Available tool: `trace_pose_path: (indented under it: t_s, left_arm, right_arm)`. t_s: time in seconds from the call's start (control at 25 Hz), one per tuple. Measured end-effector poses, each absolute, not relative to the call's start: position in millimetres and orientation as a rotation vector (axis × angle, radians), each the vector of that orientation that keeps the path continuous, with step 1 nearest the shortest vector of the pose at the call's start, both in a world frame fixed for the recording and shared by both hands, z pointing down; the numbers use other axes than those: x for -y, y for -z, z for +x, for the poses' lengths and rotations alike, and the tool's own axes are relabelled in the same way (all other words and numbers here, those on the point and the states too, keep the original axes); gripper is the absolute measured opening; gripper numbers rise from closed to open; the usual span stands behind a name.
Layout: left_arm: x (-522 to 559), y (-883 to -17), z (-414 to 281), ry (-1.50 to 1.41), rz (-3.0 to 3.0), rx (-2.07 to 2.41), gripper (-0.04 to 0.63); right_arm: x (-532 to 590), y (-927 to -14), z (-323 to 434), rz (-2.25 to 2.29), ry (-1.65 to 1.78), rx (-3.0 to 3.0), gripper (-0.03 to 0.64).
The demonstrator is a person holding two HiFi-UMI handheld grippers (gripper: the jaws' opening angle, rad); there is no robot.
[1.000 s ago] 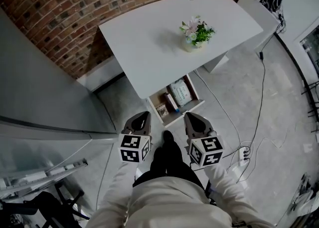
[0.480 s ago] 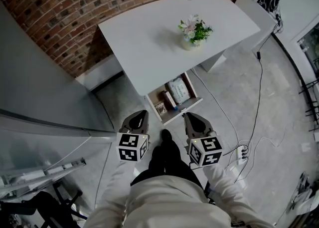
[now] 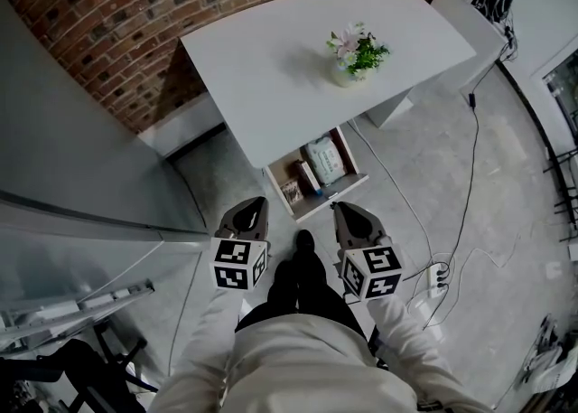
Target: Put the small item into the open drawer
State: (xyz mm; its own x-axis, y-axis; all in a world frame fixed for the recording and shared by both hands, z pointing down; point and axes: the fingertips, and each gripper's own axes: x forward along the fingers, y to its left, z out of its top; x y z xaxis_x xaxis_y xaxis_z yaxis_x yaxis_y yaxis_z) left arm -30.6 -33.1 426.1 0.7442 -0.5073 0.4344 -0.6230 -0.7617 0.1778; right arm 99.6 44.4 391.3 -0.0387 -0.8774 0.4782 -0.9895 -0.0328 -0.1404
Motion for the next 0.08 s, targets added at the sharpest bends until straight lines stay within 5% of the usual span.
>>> trace_pose_path:
  t_s: [0.08]
  left_arm:
    - [34.5,-427.1,-30.3,-0.526,2.632,0.881,0.020]
  right_arm:
    - [-42.1,-391.6,99.8,1.983,-0.655,1.999,0.026]
